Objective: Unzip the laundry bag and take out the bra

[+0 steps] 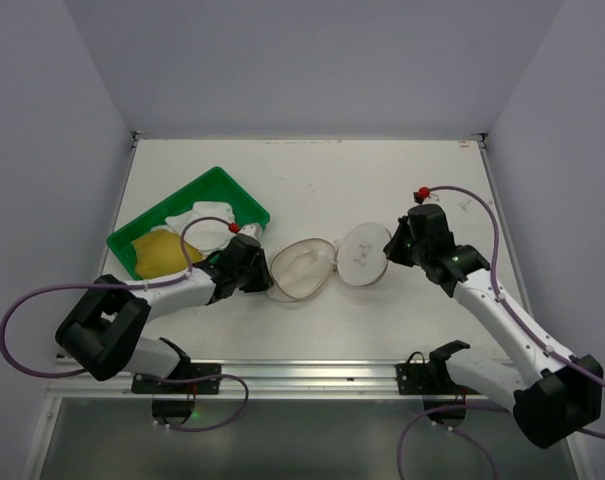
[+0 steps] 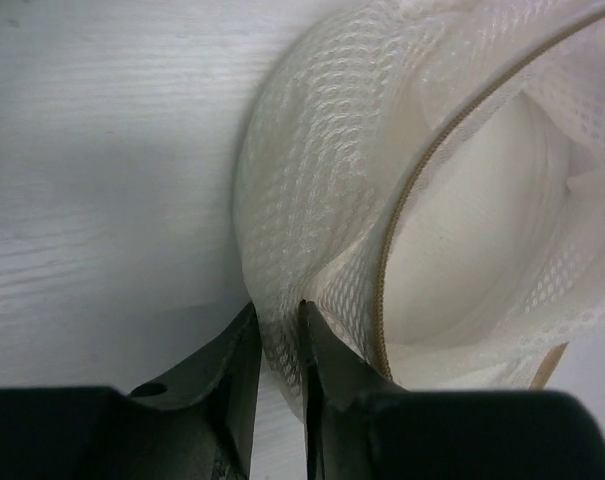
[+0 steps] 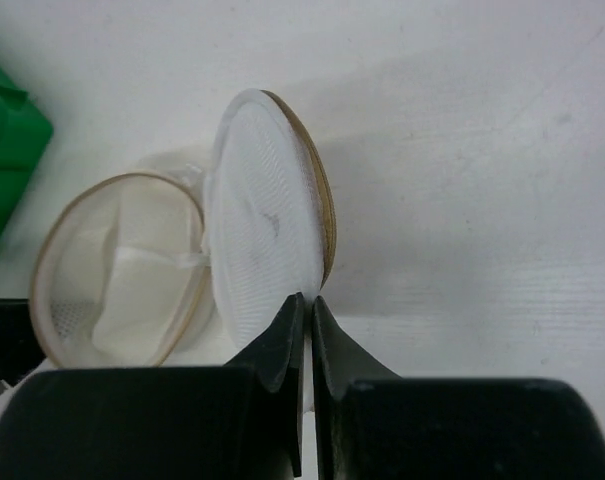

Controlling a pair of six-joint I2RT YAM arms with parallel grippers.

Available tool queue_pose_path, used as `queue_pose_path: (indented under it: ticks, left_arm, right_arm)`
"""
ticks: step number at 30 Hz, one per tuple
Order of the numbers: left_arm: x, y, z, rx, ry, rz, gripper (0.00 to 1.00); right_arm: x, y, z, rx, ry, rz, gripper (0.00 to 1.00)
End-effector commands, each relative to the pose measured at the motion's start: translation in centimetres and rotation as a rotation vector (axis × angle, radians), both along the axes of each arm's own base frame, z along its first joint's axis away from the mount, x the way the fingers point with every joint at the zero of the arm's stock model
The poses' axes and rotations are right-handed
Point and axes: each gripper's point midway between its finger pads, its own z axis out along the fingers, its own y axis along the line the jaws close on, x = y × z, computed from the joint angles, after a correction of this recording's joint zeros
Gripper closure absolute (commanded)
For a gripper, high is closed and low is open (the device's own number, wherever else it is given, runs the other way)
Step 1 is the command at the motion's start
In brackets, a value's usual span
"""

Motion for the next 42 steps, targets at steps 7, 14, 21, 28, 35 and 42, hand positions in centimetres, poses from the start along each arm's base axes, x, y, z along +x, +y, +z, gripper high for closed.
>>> queue_pose_path:
  ticks: [7,14,21,28,35,42]
  left_arm:
    - [0.5,-7.1,2.8,-0.110,-0.049,-0.075,0.86]
    - [-0.3,-10.1,3.1,-0.156,-0.073,-0.127,0.89]
    - [-0.5,-9.8,1.5,-0.178,-0.083,-0.115,0.91]
    - [-1.6,-10.0,0.5,-0.252,-0.057,-0.106,0.91]
    - [-3.0,-9.8,-0.3,-0.273,-0.009,-0.107,0.91]
    - [-3.9,-9.0,-1.2,-0.271,0.025,-0.072,0.87]
  right_arm:
    - [-1.1,3.4,6.4,-0.151,-0.165,0.288,1.00]
    - [-2.3,9.8,4.1,-0.138,-0.081,0.513,1.00]
    - [-4.6,17.1,0.2,-0.014,0.028,0.745,1.00]
    - [-4.9,20.4,-1.9,0.085,0.083,0.792,1.00]
    - [-2.9,21.0,-3.2,0.115,0.057,0.662,1.00]
    - [-1.3,19.8,-6.3,0.063,0.123,0.516,0.90]
